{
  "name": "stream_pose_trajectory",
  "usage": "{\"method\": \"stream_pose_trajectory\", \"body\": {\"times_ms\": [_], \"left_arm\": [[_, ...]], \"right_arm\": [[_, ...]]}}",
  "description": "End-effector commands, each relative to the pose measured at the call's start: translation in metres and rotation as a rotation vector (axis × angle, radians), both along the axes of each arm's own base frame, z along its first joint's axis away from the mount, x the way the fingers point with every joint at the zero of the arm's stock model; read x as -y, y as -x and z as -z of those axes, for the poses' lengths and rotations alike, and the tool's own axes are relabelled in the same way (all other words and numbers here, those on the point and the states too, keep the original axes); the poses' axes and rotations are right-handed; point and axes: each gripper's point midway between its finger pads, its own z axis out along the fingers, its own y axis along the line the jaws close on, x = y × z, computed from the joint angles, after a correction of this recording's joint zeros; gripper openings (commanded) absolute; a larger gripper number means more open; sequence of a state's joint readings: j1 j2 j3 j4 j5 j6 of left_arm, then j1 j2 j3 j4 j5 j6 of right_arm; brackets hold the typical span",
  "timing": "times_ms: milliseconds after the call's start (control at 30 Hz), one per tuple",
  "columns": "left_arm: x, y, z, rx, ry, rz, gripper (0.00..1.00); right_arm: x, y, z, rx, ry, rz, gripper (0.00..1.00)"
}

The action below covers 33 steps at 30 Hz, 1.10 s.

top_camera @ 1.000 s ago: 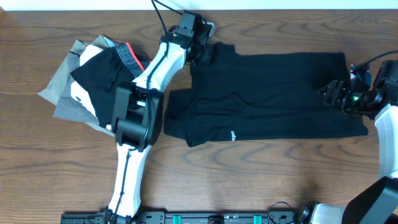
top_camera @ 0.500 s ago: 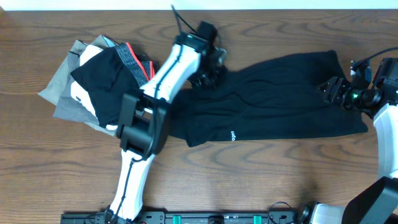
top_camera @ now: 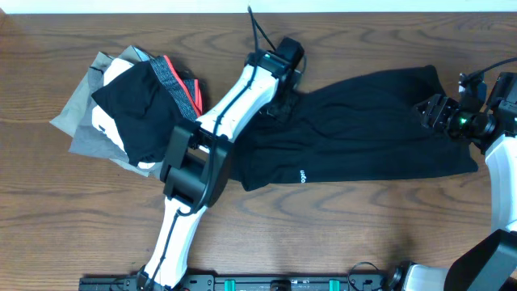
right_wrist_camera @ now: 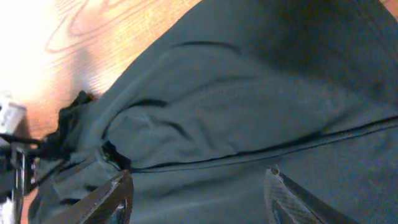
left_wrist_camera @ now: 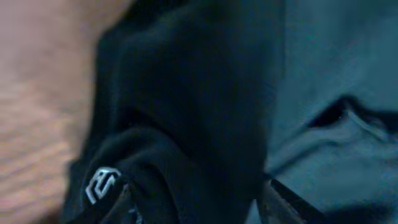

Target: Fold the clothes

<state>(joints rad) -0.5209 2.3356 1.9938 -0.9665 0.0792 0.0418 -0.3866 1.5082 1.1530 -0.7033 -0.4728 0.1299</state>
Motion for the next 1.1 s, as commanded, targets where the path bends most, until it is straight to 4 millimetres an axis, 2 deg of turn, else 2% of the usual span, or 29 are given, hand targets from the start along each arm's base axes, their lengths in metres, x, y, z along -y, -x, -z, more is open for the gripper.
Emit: {"method": "stream_pose_trajectory", "body": {"times_ms": [0, 133, 367, 433, 500, 567, 633, 733, 833, 967, 1067], "left_arm": [[-0.014, -0.020, -0.007, 0.071, -0.025, 0.000, 0.59], [-0.017, -0.031, -0.009, 0.093, 0.008, -0.016, 0.60], [-0.011, 0.009, -0.007, -0.075, 0.048, 0.005, 0.57], [-0.008, 0.023, -0.014, -0.119, 0.057, 0.016, 0.50], [-0.008, 0.033, -0.025, -0.133, 0.048, 0.026, 0.49], [-0.008, 0.036, -0.038, -0.116, 0.056, 0.031, 0.49], [-0.007, 0.031, -0.054, -0.069, 0.071, 0.032, 0.50], [-0.017, 0.009, -0.075, 0.056, 0.052, 0.011, 0.60], [-0.020, -0.012, -0.081, 0.134, 0.068, 0.019, 0.66], [-0.025, -0.037, -0.067, 0.171, 0.087, 0.002, 0.72], [-0.019, -0.047, -0.041, 0.140, 0.152, 0.037, 0.73]], "right_arm": [[-0.004, -0.005, -0.007, 0.017, -0.002, -0.004, 0.66], [-0.004, -0.005, -0.006, 0.014, -0.003, -0.004, 0.66], [-0.002, -0.009, -0.004, 0.022, 0.001, -0.004, 0.68], [-0.002, -0.011, -0.003, 0.025, 0.002, -0.004, 0.68], [-0.001, -0.012, -0.002, 0.026, 0.005, -0.002, 0.68], [0.000, -0.013, -0.002, 0.029, 0.010, 0.000, 0.68], [0.001, -0.015, -0.003, 0.035, 0.012, 0.000, 0.69], [0.001, -0.016, -0.003, 0.040, 0.014, 0.000, 0.69], [0.001, -0.016, -0.003, 0.040, 0.014, 0.000, 0.69], [0.001, -0.016, -0.003, 0.039, 0.014, 0.000, 0.69], [0.001, -0.015, -0.003, 0.038, 0.013, 0.000, 0.69]]}}
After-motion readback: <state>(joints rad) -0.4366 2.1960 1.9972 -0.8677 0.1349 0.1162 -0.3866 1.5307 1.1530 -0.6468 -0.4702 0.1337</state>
